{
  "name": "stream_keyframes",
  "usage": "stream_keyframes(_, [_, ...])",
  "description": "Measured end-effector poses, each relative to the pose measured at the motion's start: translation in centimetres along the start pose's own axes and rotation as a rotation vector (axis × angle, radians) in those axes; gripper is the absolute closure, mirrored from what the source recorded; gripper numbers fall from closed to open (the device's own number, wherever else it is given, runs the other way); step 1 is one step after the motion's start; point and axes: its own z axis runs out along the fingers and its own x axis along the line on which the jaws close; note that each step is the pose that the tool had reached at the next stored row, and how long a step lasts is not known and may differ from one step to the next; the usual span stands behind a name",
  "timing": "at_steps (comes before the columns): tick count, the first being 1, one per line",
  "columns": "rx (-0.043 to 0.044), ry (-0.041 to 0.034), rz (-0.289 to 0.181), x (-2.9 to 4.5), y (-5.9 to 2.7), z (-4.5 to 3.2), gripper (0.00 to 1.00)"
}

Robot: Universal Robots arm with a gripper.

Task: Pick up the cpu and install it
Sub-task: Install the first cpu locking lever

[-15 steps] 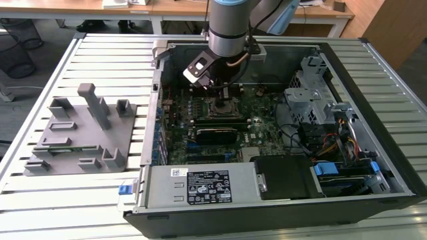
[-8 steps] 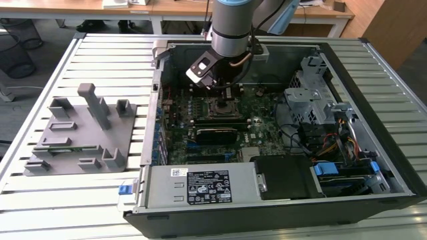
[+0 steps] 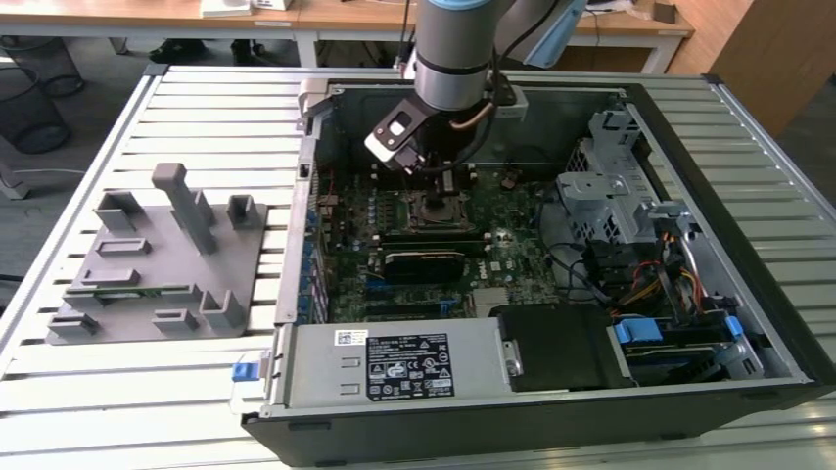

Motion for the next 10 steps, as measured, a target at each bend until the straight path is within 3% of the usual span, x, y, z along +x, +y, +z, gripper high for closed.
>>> stream_keyframes(10, [0.0003, -0.005, 0.0, 0.01, 0.02, -0.9, 0.89])
